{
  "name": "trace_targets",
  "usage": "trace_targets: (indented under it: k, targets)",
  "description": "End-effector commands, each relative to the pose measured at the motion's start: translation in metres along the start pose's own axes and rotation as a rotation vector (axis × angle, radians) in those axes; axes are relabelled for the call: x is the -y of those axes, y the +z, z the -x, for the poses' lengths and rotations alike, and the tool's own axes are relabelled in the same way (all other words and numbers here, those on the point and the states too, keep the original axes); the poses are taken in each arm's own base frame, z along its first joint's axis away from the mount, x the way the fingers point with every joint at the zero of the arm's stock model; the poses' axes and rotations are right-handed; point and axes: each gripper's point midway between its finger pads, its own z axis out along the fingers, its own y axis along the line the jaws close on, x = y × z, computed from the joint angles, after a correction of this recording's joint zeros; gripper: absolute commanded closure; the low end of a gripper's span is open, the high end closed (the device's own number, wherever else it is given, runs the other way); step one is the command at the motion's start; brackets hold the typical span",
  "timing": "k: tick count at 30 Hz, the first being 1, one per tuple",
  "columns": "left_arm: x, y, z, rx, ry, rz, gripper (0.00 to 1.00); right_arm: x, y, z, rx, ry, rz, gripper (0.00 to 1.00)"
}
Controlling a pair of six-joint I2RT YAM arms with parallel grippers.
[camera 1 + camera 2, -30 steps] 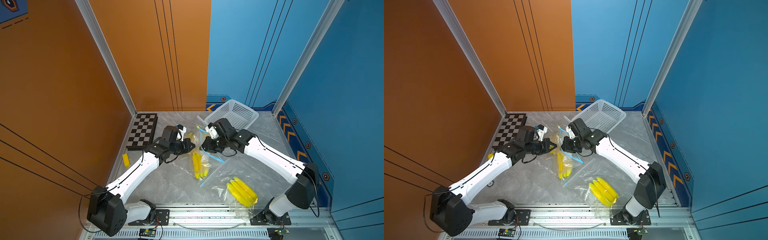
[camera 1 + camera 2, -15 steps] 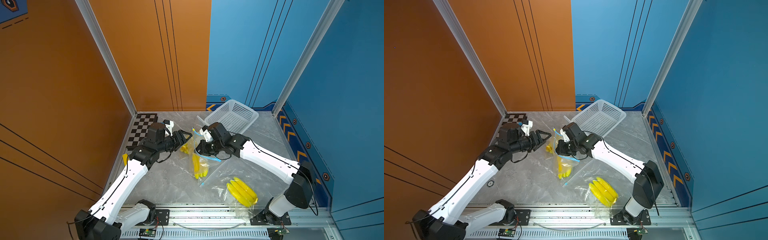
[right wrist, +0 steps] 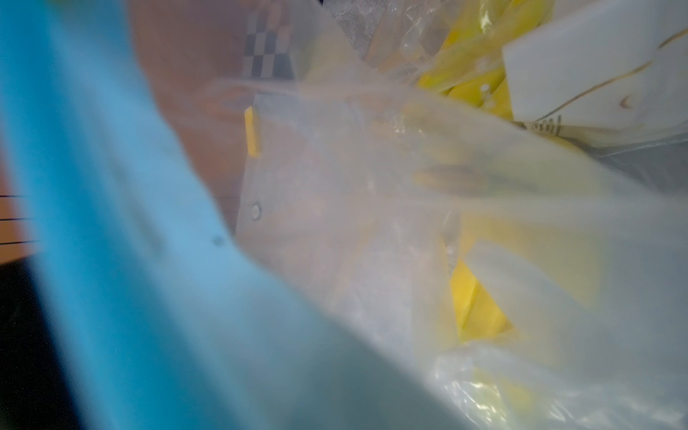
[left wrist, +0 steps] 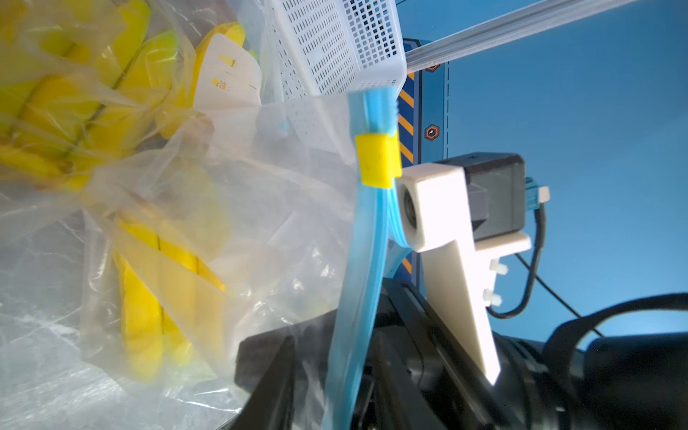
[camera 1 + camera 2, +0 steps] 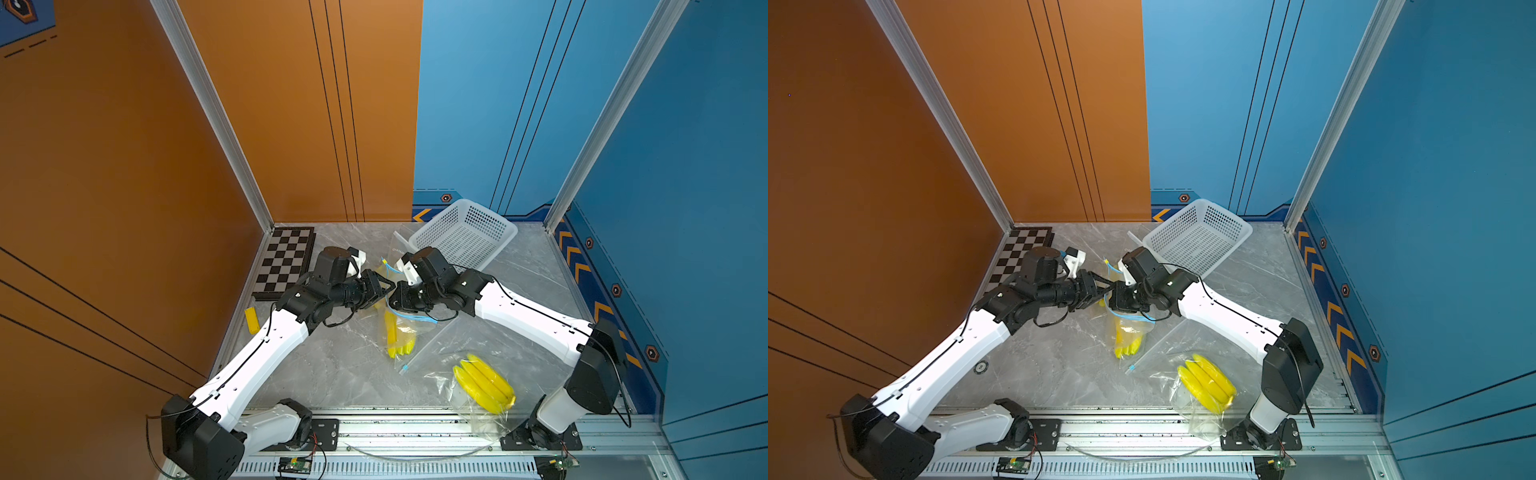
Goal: Open the zip-top bag and take out the banana
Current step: Adjust the zipper food storage bag at the center of the board.
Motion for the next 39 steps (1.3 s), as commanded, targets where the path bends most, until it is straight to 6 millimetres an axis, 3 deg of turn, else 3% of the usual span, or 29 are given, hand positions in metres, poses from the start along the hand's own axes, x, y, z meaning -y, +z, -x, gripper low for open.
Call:
trace_targets:
  k: [1,3,7,16,27,34,39]
  targets:
    - [-0.006,0.006,-0.005,-0.036,0.013,0.031,0.89,-0.008,-0.005,0.005,0.032,-0.034,0.007,0.93]
    - [0.000,0.005,0.001,-0.022,0.023,0.027,0.99,-0.014,-0.009,0.001,0.036,-0.109,0.015,0.95]
    - [0.016,0.003,0.012,-0.009,0.041,0.012,1.00,-0.021,-0.021,-0.015,0.035,-0.282,0.024,1.00]
    - [0.024,-0.008,0.018,0.004,0.053,0.026,1.00,0.005,-0.030,-0.049,-0.126,-0.348,0.007,1.00]
    - [0.059,-0.012,0.014,0.015,0.098,-0.026,1.00,0.048,-0.017,-0.077,-0.334,-0.281,-0.138,1.00]
    - [0.082,0.002,-0.006,-0.023,0.173,-0.031,1.00,0.050,-0.012,-0.075,-0.401,-0.233,-0.207,1.00]
    - [0.091,0.011,-0.025,-0.066,0.204,-0.038,1.00,0.040,-0.018,-0.035,-0.244,-0.017,-0.185,1.00]
